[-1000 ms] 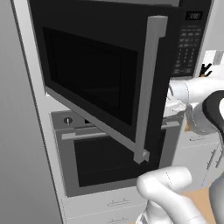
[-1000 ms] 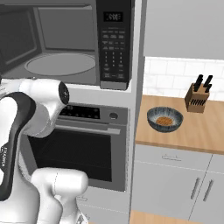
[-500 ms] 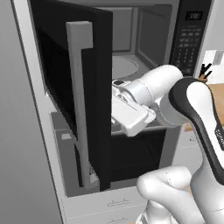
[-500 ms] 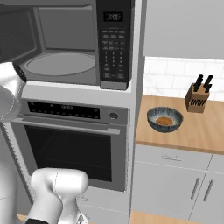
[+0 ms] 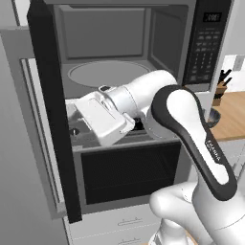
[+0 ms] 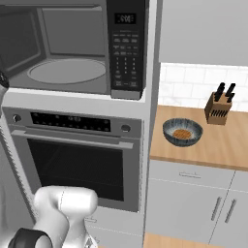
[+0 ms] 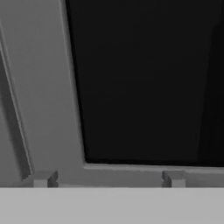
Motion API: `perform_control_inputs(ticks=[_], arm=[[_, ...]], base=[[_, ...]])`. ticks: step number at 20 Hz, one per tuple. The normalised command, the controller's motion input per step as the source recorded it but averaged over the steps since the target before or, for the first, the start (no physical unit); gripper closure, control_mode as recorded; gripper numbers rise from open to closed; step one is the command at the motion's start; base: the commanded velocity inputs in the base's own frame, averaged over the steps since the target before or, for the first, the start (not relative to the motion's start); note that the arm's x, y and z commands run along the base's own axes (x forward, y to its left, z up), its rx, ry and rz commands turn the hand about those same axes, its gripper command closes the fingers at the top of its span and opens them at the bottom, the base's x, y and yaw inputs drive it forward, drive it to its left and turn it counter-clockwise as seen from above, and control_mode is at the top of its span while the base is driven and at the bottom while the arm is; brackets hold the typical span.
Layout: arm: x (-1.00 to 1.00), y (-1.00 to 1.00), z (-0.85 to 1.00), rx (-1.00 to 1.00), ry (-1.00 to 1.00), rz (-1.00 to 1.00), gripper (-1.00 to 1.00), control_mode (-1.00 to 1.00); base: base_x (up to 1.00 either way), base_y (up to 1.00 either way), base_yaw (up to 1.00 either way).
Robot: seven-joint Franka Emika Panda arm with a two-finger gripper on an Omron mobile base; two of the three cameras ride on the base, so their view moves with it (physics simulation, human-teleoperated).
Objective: Open the microwave, place the bowl with waffle inside the microwave, then close the microwave door and turn it on.
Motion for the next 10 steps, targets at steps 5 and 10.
perform_control_inputs(ticks=[5,10], arm=[[0.18,0.64,-0.11,-0.03,0.02,-0.24,-1.00,-1.00],[0.15,0.29,0.00,0.00,0.10,-0.20,-1.00,-1.00]], base=[[0.00,0.00,0.00],[0.00,0.00,0.00]])
